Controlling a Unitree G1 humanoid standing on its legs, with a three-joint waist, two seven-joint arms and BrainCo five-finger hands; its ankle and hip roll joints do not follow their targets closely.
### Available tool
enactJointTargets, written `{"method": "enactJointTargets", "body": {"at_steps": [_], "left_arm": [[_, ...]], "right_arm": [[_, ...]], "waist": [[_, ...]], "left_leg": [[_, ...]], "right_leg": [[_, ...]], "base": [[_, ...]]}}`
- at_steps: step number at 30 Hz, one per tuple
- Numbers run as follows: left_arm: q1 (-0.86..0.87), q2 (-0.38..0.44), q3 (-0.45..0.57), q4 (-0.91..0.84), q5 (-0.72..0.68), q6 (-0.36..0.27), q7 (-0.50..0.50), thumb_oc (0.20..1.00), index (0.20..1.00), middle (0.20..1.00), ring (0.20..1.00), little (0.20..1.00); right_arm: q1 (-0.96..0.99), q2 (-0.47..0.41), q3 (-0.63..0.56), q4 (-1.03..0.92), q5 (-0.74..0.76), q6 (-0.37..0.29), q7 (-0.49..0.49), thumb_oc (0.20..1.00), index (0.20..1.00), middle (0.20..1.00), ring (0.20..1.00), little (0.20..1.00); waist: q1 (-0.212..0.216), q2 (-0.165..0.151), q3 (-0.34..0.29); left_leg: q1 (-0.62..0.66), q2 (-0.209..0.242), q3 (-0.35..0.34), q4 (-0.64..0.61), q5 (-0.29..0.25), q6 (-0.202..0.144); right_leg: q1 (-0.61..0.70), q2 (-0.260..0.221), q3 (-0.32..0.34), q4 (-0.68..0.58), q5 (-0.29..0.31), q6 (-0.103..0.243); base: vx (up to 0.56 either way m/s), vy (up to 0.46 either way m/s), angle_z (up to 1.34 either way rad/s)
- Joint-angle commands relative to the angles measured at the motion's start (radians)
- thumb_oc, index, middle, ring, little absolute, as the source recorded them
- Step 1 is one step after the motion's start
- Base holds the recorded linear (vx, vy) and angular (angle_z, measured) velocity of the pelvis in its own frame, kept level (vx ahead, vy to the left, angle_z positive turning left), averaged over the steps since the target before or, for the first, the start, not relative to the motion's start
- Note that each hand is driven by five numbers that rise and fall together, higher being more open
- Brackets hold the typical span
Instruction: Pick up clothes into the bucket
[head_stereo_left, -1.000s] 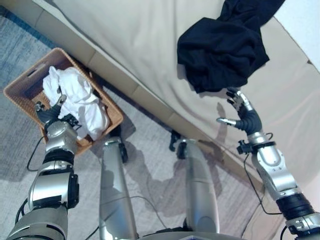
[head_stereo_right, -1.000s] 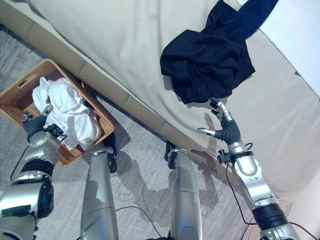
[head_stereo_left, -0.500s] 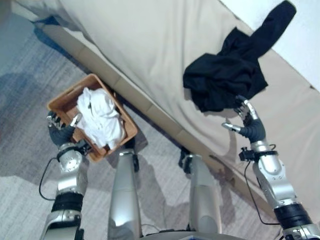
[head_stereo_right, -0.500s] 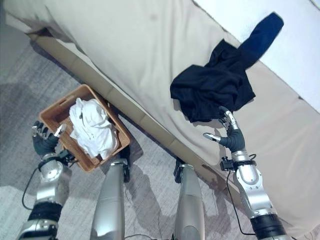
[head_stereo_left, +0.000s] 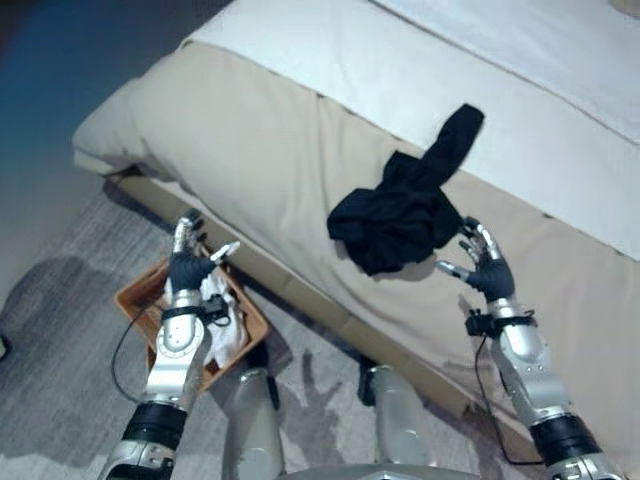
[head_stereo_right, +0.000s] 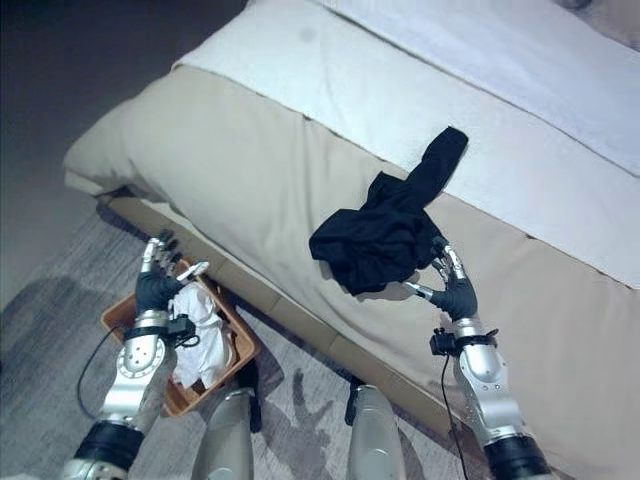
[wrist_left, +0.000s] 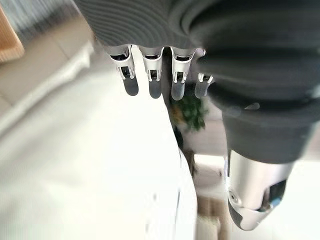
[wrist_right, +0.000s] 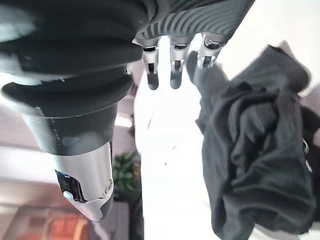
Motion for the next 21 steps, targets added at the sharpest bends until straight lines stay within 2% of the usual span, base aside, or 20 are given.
{"method": "enactJointTargets", "body": {"at_steps": [1, 3, 7, 9, 10, 14, 15, 16, 18, 21], "left_arm": [[0.01, -0.002, -0.019, -0.009, 0.028, -0.028, -0.044, 1.0, 1.0, 1.0, 1.0, 1.0], [0.02, -0.007, -0.016, -0.004, 0.023, -0.024, -0.047, 1.0, 1.0, 1.0, 1.0, 1.0], [0.083, -0.023, 0.029, 0.015, 0.006, -0.009, -0.062, 1.0, 1.0, 1.0, 1.0, 1.0], [0.106, -0.029, 0.044, 0.014, -0.019, -0.007, -0.073, 1.0, 1.0, 1.0, 1.0, 1.0], [0.115, -0.033, 0.049, 0.014, -0.022, -0.008, -0.075, 1.0, 1.0, 1.0, 1.0, 1.0], [0.134, -0.052, 0.045, -0.002, -0.046, -0.012, -0.075, 1.0, 1.0, 1.0, 1.0, 1.0], [0.134, -0.053, 0.045, -0.002, -0.046, -0.012, -0.075, 1.0, 1.0, 1.0, 1.0, 1.0], [0.133, -0.058, 0.037, -0.006, -0.047, -0.013, -0.076, 1.0, 1.0, 1.0, 1.0, 1.0], [0.136, -0.06, 0.042, -0.01, -0.053, -0.014, -0.081, 1.0, 1.0, 1.0, 1.0, 1.0], [0.149, -0.044, 0.038, -0.045, -0.053, -0.03, -0.088, 1.0, 1.0, 1.0, 1.0, 1.0]], "right_arm": [[-0.029, -0.042, 0.007, -0.037, -0.143, -0.007, -0.051, 1.0, 1.0, 1.0, 1.0, 1.0], [-0.028, -0.044, 0.003, -0.045, -0.169, 0.001, -0.059, 1.0, 1.0, 1.0, 1.0, 1.0], [-0.046, -0.031, 0.011, -0.044, -0.218, 0.022, -0.058, 1.0, 1.0, 1.0, 1.0, 1.0], [-0.069, -0.034, 0.031, -0.035, -0.224, 0.024, -0.055, 1.0, 1.0, 1.0, 1.0, 1.0], [-0.077, -0.034, 0.038, -0.027, -0.232, 0.026, -0.052, 1.0, 1.0, 1.0, 1.0, 1.0], [-0.138, -0.028, 0.064, 0.023, -0.244, 0.04, -0.083, 1.0, 1.0, 1.0, 1.0, 1.0], [-0.139, -0.028, 0.065, 0.024, -0.244, 0.039, -0.084, 1.0, 1.0, 1.0, 1.0, 1.0], [-0.173, -0.032, 0.075, 0.046, -0.265, 0.047, -0.1, 1.0, 1.0, 1.0, 1.0, 1.0], [-0.18, -0.029, 0.074, 0.042, -0.278, 0.052, -0.099, 1.0, 1.0, 1.0, 1.0, 1.0], [-0.248, -0.017, 0.085, 0.052, -0.313, 0.067, -0.12, 1.0, 1.0, 1.0, 1.0, 1.0]], "waist": [[-0.019, 0.004, -0.079], [-0.02, 0.005, -0.087], [-0.016, 0.019, -0.152], [0.003, 0.024, -0.15], [0.011, 0.024, -0.154], [0.052, 0.043, -0.147], [0.051, 0.043, -0.147], [0.059, 0.062, -0.131], [0.055, 0.073, -0.13], [0.062, 0.085, -0.084]], "left_leg": [[0.015, 0.022, -0.054, 0.054, -0.036, 0.012], [0.038, 0.025, -0.051, 0.054, -0.04, 0.012], [0.137, 0.038, -0.032, 0.034, -0.041, 0.009], [0.161, 0.026, -0.06, 0.093, -0.045, 0.01], [0.169, 0.014, -0.083, 0.092, -0.024, 0.006], [0.132, -0.039, -0.219, -0.038, 0.007, -0.016], [0.133, -0.039, -0.219, -0.041, 0.008, -0.016], [0.085, -0.058, -0.249, -0.034, 0.03, -0.023], [0.085, -0.051, -0.225, -0.036, 0.016, -0.018], [0.07, -0.075, -0.161, -0.022, -0.011, 0.014]], "right_leg": [[0.039, 0.022, -0.049, -0.133, 0.131, -0.031], [0.059, 0.032, -0.042, -0.14, 0.128, -0.034], [0.136, 0.066, -0.004, -0.166, 0.114, -0.04], [0.175, 0.085, 0.025, -0.165, 0.096, -0.049], [0.185, 0.088, 0.036, -0.174, 0.099, -0.049], [0.205, 0.076, 0.067, -0.196, 0.097, -0.024], [0.205, 0.076, 0.066, -0.196, 0.096, -0.024], [0.188, 0.068, 0.082, -0.174, 0.098, -0.013], [0.174, 0.061, 0.088, -0.154, 0.091, -0.008], [0.102, 0.008, 0.122, -0.1, 0.109, 0.015]], "base": [[0.21, -0.146, -0.19], [0.13, -0.081, -0.16], [0.18, -0.091, -0.22], [0.13, -0.039, -0.47], [0.09, 0.041, -0.66], [0.07, 0.094, -0.25], [0.02, 0.138, -0.04], [0.0, 0.095, -0.07], [0.03, 0.147, -0.38], [-0.07, 0.28, -0.41]]}}
